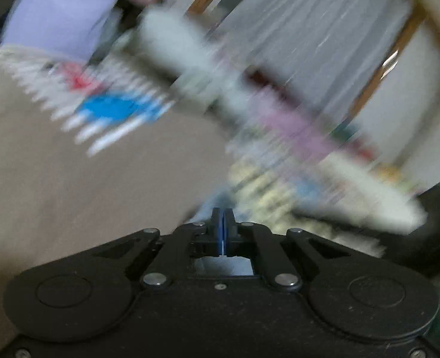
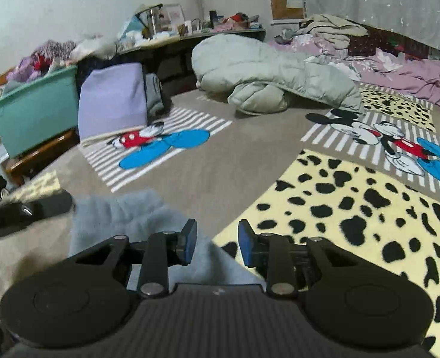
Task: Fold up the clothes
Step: 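Grasp the sweatpants cuff again with the left tool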
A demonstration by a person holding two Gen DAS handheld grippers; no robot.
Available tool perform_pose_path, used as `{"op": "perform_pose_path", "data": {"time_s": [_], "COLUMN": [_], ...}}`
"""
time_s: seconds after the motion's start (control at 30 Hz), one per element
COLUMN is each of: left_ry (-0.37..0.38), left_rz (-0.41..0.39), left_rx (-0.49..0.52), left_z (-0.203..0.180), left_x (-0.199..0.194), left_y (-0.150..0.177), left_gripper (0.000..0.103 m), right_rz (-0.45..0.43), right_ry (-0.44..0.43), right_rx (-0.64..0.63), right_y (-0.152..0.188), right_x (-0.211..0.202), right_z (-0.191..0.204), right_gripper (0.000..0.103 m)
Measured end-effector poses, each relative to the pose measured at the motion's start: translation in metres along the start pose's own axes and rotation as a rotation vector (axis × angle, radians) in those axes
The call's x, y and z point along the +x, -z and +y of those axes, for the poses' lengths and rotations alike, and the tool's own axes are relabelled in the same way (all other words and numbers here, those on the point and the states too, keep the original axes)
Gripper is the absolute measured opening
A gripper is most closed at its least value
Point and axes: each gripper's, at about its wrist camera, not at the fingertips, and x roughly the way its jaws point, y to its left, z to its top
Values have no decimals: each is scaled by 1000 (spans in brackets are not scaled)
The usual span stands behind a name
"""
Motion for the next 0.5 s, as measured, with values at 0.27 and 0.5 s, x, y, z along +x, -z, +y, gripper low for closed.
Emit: {"op": "perform_pose_path", "data": {"time_s": [0.27, 0.5], "left_ry": [25, 21], "left_rz": [6, 18], "left_rx": [-140, -56], "left_z": [24, 6], "left_x": [-21, -11], "left_y": [-11, -1], "left_gripper": [57, 11], "right_rz": [105, 169], "right_ry": [-50, -143], "right_rx": [-62, -58], "right_y": [4, 0], "right_x": [25, 50], "right_z": [0, 0], "right_gripper": [56, 33]}}
